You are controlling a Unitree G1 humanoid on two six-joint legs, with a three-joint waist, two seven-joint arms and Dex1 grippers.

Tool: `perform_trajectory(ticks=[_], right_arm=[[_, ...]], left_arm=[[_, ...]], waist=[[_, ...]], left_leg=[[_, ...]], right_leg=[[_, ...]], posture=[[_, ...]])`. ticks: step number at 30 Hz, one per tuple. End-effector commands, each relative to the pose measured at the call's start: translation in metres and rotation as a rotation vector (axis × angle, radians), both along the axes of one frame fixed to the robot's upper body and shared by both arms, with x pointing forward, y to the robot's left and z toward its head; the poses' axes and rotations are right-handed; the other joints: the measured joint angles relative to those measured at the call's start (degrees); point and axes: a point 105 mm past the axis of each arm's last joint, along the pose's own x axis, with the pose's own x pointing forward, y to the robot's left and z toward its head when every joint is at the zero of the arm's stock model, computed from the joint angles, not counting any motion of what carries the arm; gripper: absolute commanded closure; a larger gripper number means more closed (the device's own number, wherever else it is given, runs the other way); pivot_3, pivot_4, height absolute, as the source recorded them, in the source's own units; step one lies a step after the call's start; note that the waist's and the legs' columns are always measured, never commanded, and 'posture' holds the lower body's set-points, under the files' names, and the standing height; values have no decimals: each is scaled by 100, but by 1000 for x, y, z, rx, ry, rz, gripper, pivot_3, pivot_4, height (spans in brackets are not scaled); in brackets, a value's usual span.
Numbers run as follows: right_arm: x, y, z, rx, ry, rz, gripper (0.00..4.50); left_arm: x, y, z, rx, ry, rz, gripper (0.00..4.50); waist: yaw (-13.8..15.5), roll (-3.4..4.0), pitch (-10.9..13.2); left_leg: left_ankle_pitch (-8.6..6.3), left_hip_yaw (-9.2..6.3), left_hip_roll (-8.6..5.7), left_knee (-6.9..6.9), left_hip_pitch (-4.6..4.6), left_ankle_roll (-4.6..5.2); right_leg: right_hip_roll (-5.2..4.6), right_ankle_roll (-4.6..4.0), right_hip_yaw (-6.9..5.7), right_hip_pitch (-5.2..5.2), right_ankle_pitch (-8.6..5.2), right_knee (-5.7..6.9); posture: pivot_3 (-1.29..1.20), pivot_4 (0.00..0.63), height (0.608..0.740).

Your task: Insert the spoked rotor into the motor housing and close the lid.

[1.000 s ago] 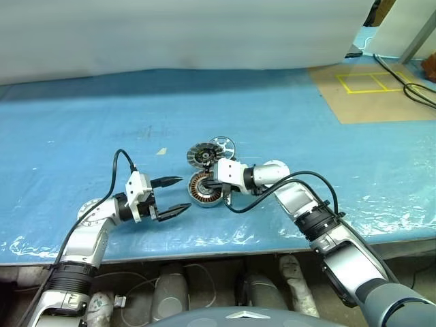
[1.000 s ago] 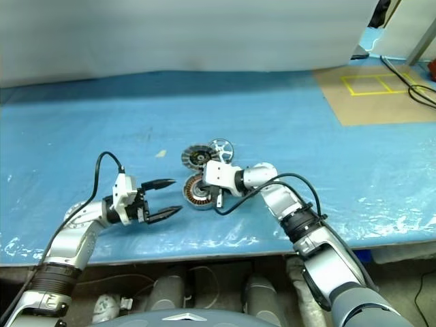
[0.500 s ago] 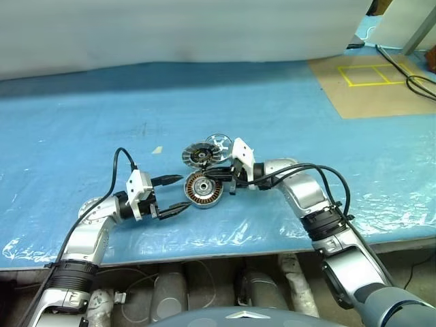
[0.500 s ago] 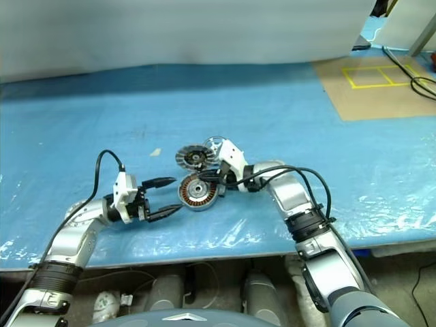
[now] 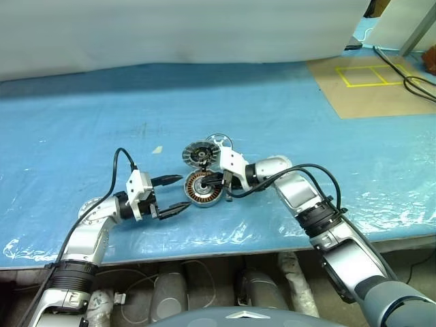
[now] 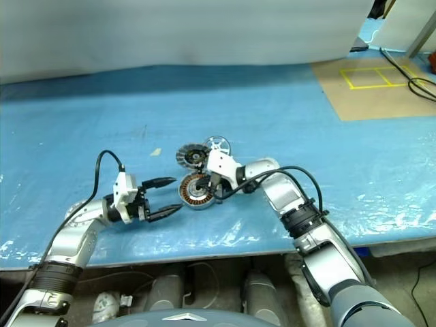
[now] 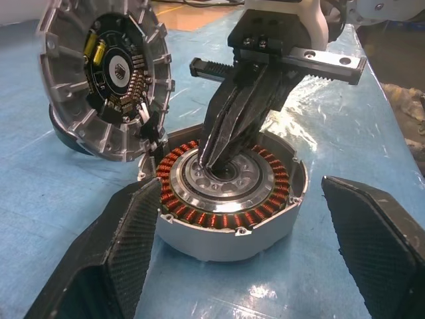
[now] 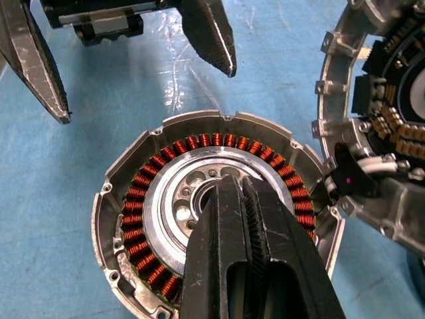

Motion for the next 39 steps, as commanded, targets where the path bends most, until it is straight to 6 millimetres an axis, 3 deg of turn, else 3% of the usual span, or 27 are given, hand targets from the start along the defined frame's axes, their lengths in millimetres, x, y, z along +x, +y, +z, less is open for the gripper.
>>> perform_trajectory(ticks=[1, 7, 12, 17, 21, 26, 30, 33, 35, 39], right_arm=[[1, 2, -5, -58, -43, 31, 4444], [-2, -14, -41, -261, -108, 89, 4444], [-6, -18, -47, -212, 17, 28, 4444], [-2, -12, -18, -37, 11, 2, 4444], [2, -8, 15, 122, 24, -25, 4444], [-5, -18, 26, 111, 18, -32, 4444], [-4, -47, 31, 68, 28, -97, 4444], [9, -78, 36, 10, -18, -178, 4444], [26, -98, 45, -22, -75, -244, 4444], [58, -111, 64, -67, -178, -289, 4444]], left_arm=[[-1, 0, 3, -4, -19, -4, 417], [-1, 0, 2, -5, -19, -1, 417], [0, 1, 3, -5, -23, 2, 417], [0, 2, 3, -3, -23, 4, 417], [1, 2, 3, -7, -24, 4, 417], [3, 3, 7, -32, -24, 8, 417], [4, 1, 18, -77, -27, 9, 417], [5, -3, 32, -122, -40, 8, 417], [7, -5, 38, -147, -44, 15, 417], [9, -6, 38, -158, -38, 25, 417]], waist=[[0, 0, 0], [0, 0, -1], [11, 0, -1], [34, 0, -1], [25, -1, 0], [18, -1, 0], [32, -1, 0], [46, -2, 1], [44, -1, 1], [-48, 2, 3]], left_leg=[[0, 0, 0, 2, 3, 0], [-1, -1, 1, 5, 49, 0], [-16, 1, -2, -10, 137, 21], [-16, 3, -4, -15, 149, 22], [-14, 3, -4, -15, 104, 22], [-9, 0, -2, -7, 31, 17], [-10, 0, -2, -7, 25, 17], [-10, 0, -3, -1, 23, 17], [-10, 0, -2, 4, 24, 17], [-10, 1, -1, 21, 32, 18]], right_leg=[[0, 0, 0, 4, 0, 0], [-1, -25, 1, 46, -15, -3], [-7, -26, 8, 135, -19, -26], [-10, -27, 11, 146, -20, -31], [-7, -28, 10, 105, -19, -33], [-3, -10, 3, 29, -7, -10], [-4, -2, -2, 27, -2, -11], [-6, -13, -2, 28, -8, -12], [-6, -25, -1, 30, -15, -11], [-2, -26, 9, 32, -15, -2]], posture=[[0, 150, 740], [0, 150, 740], [0, 150, 740], [0, 150, 740], [0, 150, 740], [0, 150, 740], [0, 150, 740], [0, 150, 740], [0, 150, 740], [0, 150, 740]])
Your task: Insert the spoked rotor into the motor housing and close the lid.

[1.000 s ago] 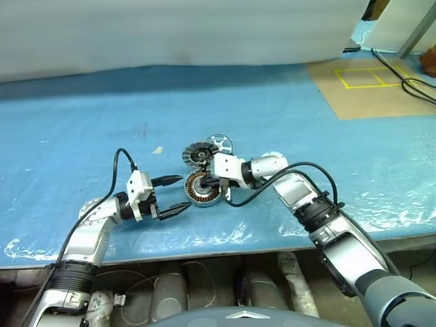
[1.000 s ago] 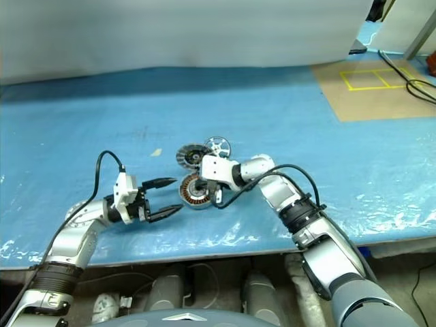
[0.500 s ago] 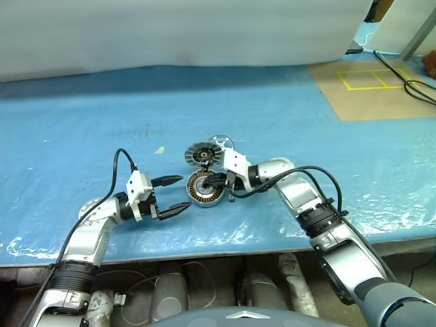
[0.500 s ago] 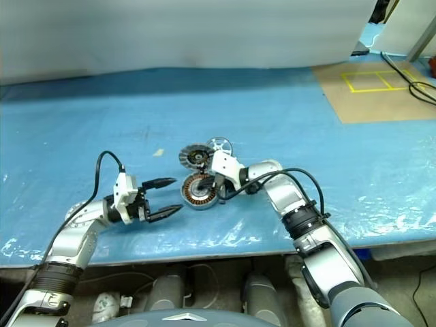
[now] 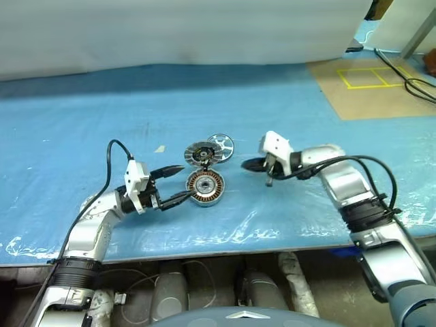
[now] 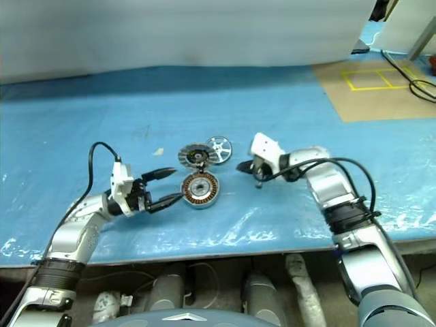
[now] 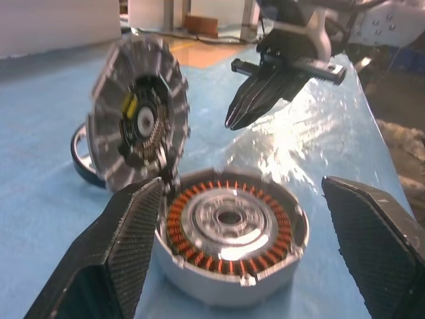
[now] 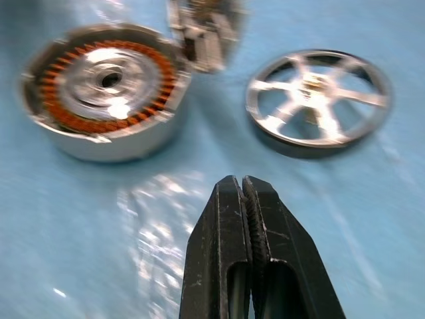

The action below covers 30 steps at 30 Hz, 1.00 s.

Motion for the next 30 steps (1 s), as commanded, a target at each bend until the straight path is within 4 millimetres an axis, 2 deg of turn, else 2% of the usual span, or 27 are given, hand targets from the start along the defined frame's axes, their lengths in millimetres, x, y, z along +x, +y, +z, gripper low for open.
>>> perform_trajectory(ticks=[1, 2, 6, 10, 15, 17, 23, 30], right_arm=[[29, -1, 31, -25, -134, -3, 4444], [35, 3, 33, -33, -148, 3, 4444], [51, 26, 29, -42, -154, 38, 3640], [49, 52, 16, -47, -128, 115, 2261], [50, 70, 8, -33, -136, 136, 569], [53, 72, 7, -39, -161, 123, 24], [56, 82, 16, 6, -205, 123, 24], [60, 87, 2, 20, -179, 56, 24]], left_arm=[[1, 2, 9, -14, -36, 11, 417], [1, 2, 6, -5, -38, 11, 417], [2, 2, 6, -15, -43, 35, 417], [0, 3, 5, -15, -49, 57, 417], [-5, 7, 4, -6, -45, 79, 417], [-5, 9, 3, 1, -43, 86, 417], [-6, 12, 1, 16, -40, 86, 417], [-5, 8, -2, 26, -39, 67, 417]], waist=[[-60, 4, 2], [-84, 4, 2], [-127, 3, 2], [-112, 3, 3], [-102, 5, 7], [-106, 7, 8], [-98, 8, 8], [-100, 8, 9]], left_leg=[[0, 0, 0, 6, 0, 0], [0, 1, 0, 8, -5, 0], [-1, 0, 9, 15, -20, 7], [7, 0, 11, 44, -70, 26], [6, -4, 25, 72, -94, 28], [5, -4, 32, 81, -93, 26], [-4, -2, 40, 97, -91, 11], [-4, -2, 42, 95, -91, 12]], right_leg=[[2, 0, 3, -3, 0, 8], [2, -1, 3, -7, 0, 12], [9, -5, -4, -15, -2, 20], [6, -15, -12, -71, -7, 78], [7, -22, -25, -90, -10, 95], [8, -23, -24, -89, -11, 99], [10, -26, -22, -81, -11, 101], [12, -26, -22, -82, -11, 100]], posture=[[0, 150, 740], [0, 150, 740], [0, 150, 740], [0, 150, 740], [0, 150, 740], [0, 150, 740], [0, 150, 740], [0, 150, 740]])
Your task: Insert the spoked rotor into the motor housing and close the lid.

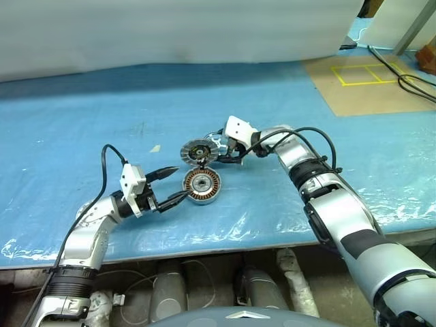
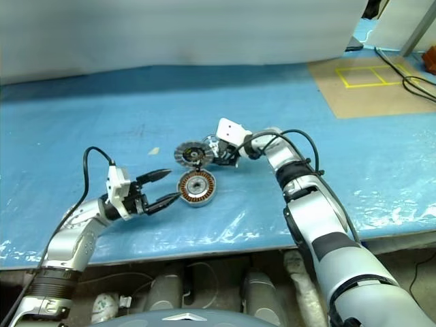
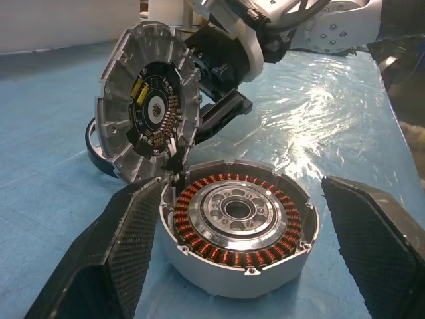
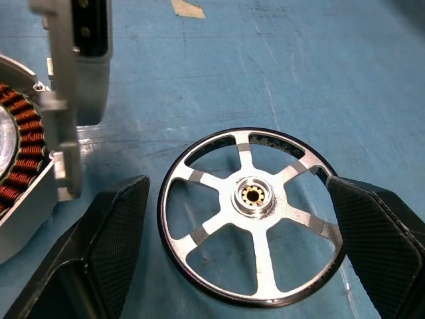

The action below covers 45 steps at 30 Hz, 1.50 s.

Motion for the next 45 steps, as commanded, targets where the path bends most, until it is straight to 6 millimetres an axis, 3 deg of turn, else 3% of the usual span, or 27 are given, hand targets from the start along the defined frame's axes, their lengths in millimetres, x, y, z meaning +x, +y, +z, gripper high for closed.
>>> perform_trajectory(ticks=[1, 11, 14, 26, 32, 39, 45], right_arm=[[8, 4, 14, 41, -44, -41, 24], [11, -10, -11, -29, -43, -119, 24], [8, -9, -14, -19, -18, -107, 613], [2, -10, -8, -35, -70, -25, 4157], [-24, -43, -17, -193, -169, 132, 4155], [-79, -93, -33, -400, -197, 260, 4155], [-109, -103, -33, -508, -266, 338, 4155]], left_arm=[[0, -3, 9, 5, -49, -18, 417], [0, -4, 6, 18, -48, -36, 417], [0, -4, 5, 19, -48, -39, 417], [1, -4, 3, 28, -47, -49, 417], [1, -3, 2, 30, -48, -47, 417], [2, -3, -1, 32, -41, -51, 417], [7, -6, -3, 32, -37, -71, 417]], waist=[[0, 2, 1], [2, 2, 1], [1, 2, 1], [-18, 7, 4], [94, 5, 3], [174, 3, 4], [142, -8, 9]], left_leg=[[0, 0, 0, 0, 0, 0], [0, 0, 0, 0, -1, -1], [0, 1, 0, 0, 0, -1], [-2, 5, 2, -8, 50, -3], [-2, 7, -2, -13, 40, -2], [-2, 4, -3, -19, 62, -2], [-3, 6, -12, -54, 126, -2]], right_leg=[[0, 0, 0, 0, 0, 0], [0, 0, 0, -1, 0, 0], [0, 0, 0, -1, 0, 0], [1, -2, 10, 42, -1, -2], [0, 0, 10, 41, -1, -12], [1, 5, 9, 62, -1, -22], [1, 11, 30, 98, -4, -43]], posture=[[0, 150, 740], [0, 150, 740], [0, 150, 740], [0, 150, 740], [0, 150, 740], [0, 150, 740], [0, 150, 740]])
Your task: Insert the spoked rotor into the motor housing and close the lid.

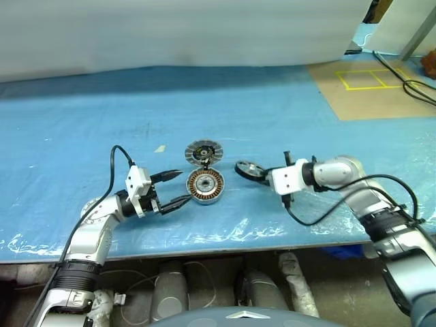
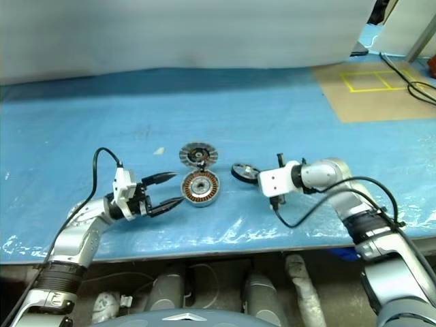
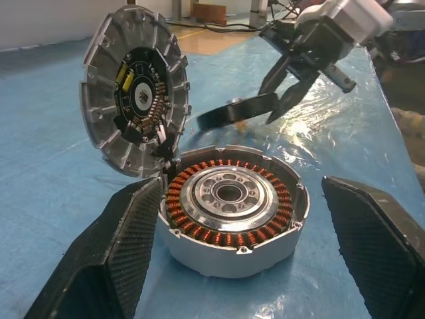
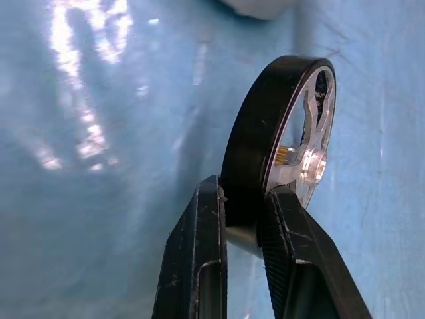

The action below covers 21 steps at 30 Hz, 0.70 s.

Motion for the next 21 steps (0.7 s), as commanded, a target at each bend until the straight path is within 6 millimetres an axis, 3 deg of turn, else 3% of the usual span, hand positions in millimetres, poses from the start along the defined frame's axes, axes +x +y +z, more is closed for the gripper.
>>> perform_trajectory(ticks=[1, 6, 13, 21], right_arm=[[-16, 4, -9, -72, 2, 53, 4155], [-18, 5, -6, -109, -30, 61, 4155], [-29, 7, 17, -32, 73, 9, 1725], [-45, 4, 44, 26, 158, -2, 1725]], left_arm=[[4, -3, 8, -6, -45, -21, 417], [7, -5, 8, -10, -47, -33, 417], [9, -5, 6, -12, -48, -30, 417], [8, -5, 3, -15, -46, -19, 417]], waist=[[-19, -1, 0], [-50, -1, 0], [-35, 0, 1], [-21, 0, 1]], left_leg=[[0, 0, -2, -5, 5, 0], [0, 1, -5, -15, -1, 0], [1, -2, -6, -21, -47, 2], [0, -7, -2, -18, -62, 3]], right_leg=[[1, 0, 3, 1, 0, -1], [2, -1, 6, -3, 0, -19], [2, 4, -8, -20, 6, -50], [1, 6, -21, -23, 8, -58]], posture=[[0, 150, 740], [0, 150, 740], [0, 150, 740], [0, 150, 740]])
